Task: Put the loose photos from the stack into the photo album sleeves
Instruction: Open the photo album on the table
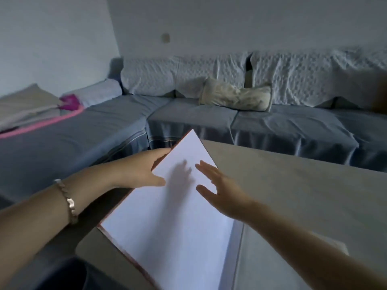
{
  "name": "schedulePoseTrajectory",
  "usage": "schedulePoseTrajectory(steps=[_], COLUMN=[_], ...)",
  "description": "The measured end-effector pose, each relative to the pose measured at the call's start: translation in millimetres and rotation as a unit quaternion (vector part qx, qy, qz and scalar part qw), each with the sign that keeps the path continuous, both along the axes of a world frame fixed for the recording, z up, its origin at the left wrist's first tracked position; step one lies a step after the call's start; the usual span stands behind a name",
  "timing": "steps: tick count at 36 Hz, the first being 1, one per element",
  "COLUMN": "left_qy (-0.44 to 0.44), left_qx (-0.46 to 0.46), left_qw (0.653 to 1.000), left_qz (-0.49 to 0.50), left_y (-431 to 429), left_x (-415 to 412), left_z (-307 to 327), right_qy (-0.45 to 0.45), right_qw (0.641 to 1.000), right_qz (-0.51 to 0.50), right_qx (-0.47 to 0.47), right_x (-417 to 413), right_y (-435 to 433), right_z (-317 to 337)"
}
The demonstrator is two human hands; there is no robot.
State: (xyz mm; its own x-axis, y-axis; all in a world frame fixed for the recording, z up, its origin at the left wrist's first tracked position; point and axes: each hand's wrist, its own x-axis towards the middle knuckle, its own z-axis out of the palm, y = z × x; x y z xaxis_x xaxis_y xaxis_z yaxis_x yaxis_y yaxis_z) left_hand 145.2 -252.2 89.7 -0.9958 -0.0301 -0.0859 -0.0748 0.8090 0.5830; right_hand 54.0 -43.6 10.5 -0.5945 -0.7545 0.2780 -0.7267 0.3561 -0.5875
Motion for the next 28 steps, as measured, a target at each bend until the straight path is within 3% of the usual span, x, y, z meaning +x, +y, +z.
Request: schedulePoseTrajectory(steps=[4,9,12,23,28], left_qy=[-0.057,-0.095,-0.126,-0.21,-0.118], left_qx=[-0.079,-0.061,-0.116,-0.16,-0.182], left_qw=[0.993,0.98,0.957,0.926,0.965], left_qz=[0.07,0.163,0.233,0.269,0.148], left_y=[-49,-61,-50,-9,57], left_x=[5,6,5,-4,-17], left_z=[-68,-158,-197,-236,-217], right_qy=[0.004,0.012,0.033,-0.019,-0.056], right_qw=[0.995,0.969,0.953,0.969,0.985], right_qz=[-0.016,-0.035,-0.028,-0.012,-0.059], right_qx=[0.102,0.244,0.299,0.247,0.153], right_x=[-5,2,7,11,17], right_y=[-15,2,19,48,108], right_z=[-47,-110,-136,-146,-134])
